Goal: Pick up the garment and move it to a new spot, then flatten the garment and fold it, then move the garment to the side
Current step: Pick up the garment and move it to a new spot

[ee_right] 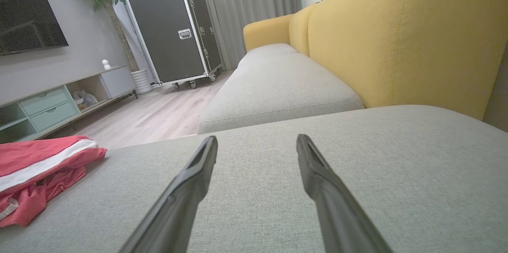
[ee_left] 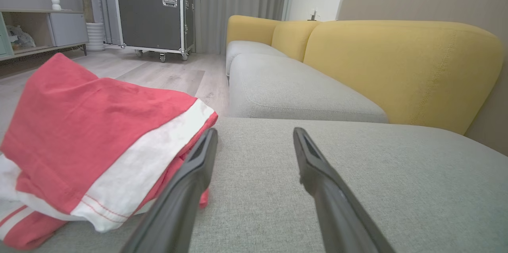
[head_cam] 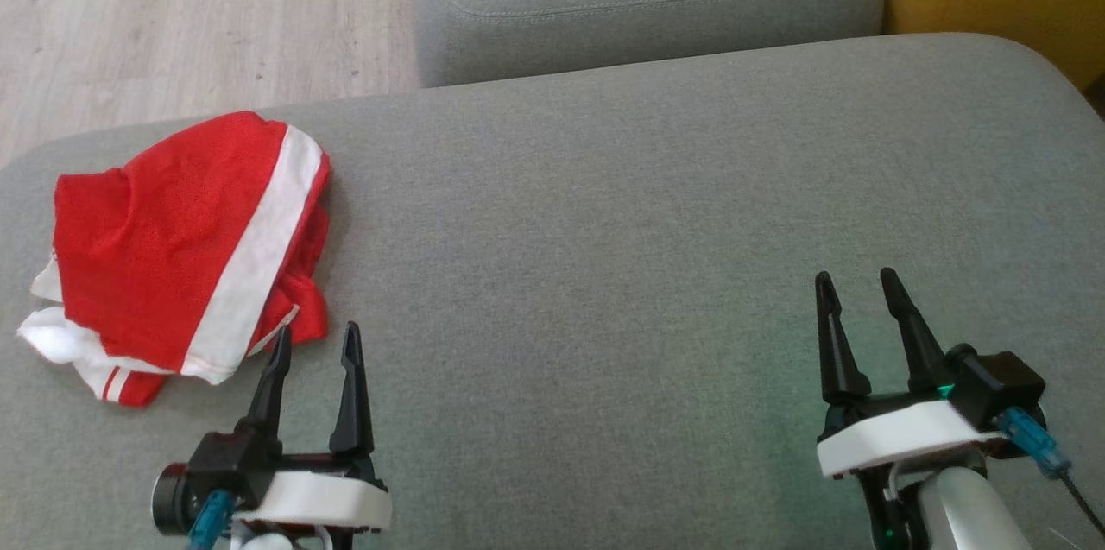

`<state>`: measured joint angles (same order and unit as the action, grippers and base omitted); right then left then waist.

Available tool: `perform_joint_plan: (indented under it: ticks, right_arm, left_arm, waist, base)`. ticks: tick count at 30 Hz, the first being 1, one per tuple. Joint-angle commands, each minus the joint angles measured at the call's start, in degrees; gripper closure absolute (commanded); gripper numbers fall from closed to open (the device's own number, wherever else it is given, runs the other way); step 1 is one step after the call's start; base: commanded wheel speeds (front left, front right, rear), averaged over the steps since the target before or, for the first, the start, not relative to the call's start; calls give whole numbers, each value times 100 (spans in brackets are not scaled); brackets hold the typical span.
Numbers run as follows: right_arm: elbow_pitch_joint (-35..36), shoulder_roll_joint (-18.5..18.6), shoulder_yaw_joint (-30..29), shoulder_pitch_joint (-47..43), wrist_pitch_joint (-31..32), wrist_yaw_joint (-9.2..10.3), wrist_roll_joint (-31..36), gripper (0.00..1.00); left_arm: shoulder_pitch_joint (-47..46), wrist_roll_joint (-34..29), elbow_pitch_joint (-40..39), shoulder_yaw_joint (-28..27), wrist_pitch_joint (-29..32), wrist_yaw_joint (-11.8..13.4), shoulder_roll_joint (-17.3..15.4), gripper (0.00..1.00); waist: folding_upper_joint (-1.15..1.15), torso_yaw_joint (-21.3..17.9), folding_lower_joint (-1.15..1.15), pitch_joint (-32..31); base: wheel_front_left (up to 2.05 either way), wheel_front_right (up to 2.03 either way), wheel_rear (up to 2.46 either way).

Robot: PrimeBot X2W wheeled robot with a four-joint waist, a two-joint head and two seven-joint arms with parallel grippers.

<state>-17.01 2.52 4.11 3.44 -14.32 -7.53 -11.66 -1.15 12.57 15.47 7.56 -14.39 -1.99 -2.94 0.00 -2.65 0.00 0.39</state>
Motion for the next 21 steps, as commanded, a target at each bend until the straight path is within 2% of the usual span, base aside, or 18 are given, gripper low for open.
perform_joint_plan:
  ticks: [1,8,21]
  right_arm:
    - [166,35,175,253,-68,4,11,0]
    - [167,35,288,220,-68,4,17,0]
    - [159,35,759,29,-68,4,-178,0]
  left_arm:
    - [-242,39,-194,-155,-61,38,4,0]
    - [-189,40,-239,-246,-61,92,5,0]
    - [137,-149,-382,-457,-61,116,6,0]
  waist:
    - [0,37,0,-14]
    - [0,255,0,-80]
    - [0,1142,0,-380]
  base:
    - [0,0,0]
    - [0,0,0]
    - [0,0,0]
